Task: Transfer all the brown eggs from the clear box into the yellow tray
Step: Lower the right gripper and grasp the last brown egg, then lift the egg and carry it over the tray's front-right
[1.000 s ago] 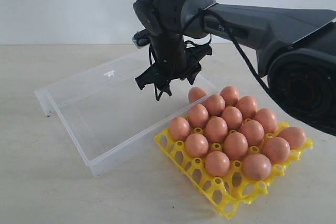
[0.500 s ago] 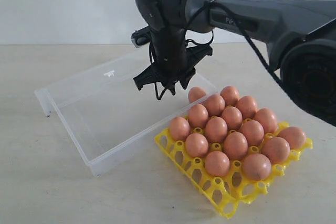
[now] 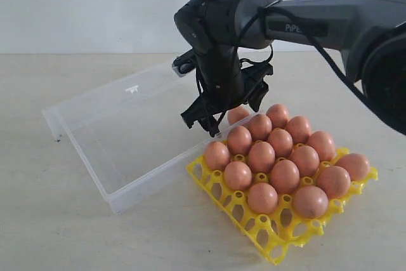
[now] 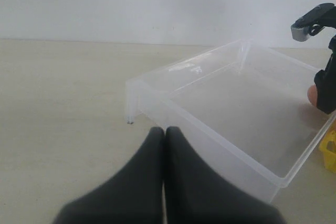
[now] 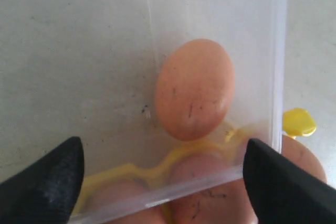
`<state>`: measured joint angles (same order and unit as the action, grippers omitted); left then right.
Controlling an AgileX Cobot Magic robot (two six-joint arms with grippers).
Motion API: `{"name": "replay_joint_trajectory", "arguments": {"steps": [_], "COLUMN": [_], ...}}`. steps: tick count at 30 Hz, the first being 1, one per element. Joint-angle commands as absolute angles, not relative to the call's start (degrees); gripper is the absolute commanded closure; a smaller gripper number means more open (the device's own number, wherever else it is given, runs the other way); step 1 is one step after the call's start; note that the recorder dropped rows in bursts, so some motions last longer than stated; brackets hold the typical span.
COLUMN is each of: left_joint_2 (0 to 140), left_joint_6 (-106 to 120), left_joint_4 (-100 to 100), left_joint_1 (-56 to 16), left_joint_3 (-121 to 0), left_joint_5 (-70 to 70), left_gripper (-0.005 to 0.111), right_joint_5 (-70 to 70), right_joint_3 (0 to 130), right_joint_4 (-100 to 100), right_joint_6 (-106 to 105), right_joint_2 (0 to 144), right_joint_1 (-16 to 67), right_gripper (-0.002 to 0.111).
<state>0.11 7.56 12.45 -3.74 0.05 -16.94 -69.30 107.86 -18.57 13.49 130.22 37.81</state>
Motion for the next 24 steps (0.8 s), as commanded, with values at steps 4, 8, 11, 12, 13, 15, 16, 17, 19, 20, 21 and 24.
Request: {"name": "replay_joint_trajectory", "arguments": {"steps": [4,8,11,12,13,15,16,17,19,20,21,24], "left_joint_2": [0.0,0.0,0.0,0.0,0.0,0.0,0.0,0.0,0.0,0.0,0.0,0.0], "left_joint_6": [7.58,7.58,7.58,7.58,7.58,7.58,7.58,7.58,7.58,7.58,7.58,7.58], "left_joint_4": [12.72,12.72,12.72,12.72,12.72,12.72,12.72,12.72,12.72,12.72,12.72,12.72], "left_joint_1": [-4.06,-4.06,-4.06,-4.06,-4.06,-4.06,-4.06,-4.06,-4.06,-4.06,-4.06,-4.06], "left_joint_3": [0.0,0.0,0.0,0.0,0.0,0.0,0.0,0.0,0.0,0.0,0.0,0.0], "left_joint_5": [-16.95,-16.95,-16.95,-16.95,-16.95,-16.95,-16.95,-16.95,-16.95,-16.95,-16.95,-16.95], "left_gripper": [0.111,0.111,0.111,0.111,0.111,0.111,0.111,0.111,0.111,0.111,0.111,0.111], "right_joint_5": [-67.48,-64.82,-63.49,-63.5,-63.37,-63.37,-63.37,-63.37,-62.92,-62.92,-62.33,-60.61], "right_joint_3": [107.76,107.76,107.76,107.76,107.76,107.76,107.76,107.76,107.76,107.76,107.76,107.76], "right_joint_4": [-19.61,-21.04,-21.15,-21.29,-21.29,-21.93,-22.82,-23.24,-24.99,-25.16,-25.4,-25.4], "right_joint_6": [15.17,17.67,17.67,17.67,17.67,17.99,17.99,17.99,18.11,18.25,18.57,20.6], "right_joint_2": [131.13,131.49,131.86,132.07,132.3,133.13,133.53,133.87,134.83,135.13,135.39,135.93], "right_joint_1": [37.57,37.57,37.57,37.57,37.57,37.57,37.57,37.57,37.57,37.57,37.57,37.57], "right_gripper": [0.033,0.033,0.033,0.033,0.033,0.033,0.033,0.033,0.033,0.033,0.033,0.055]}}
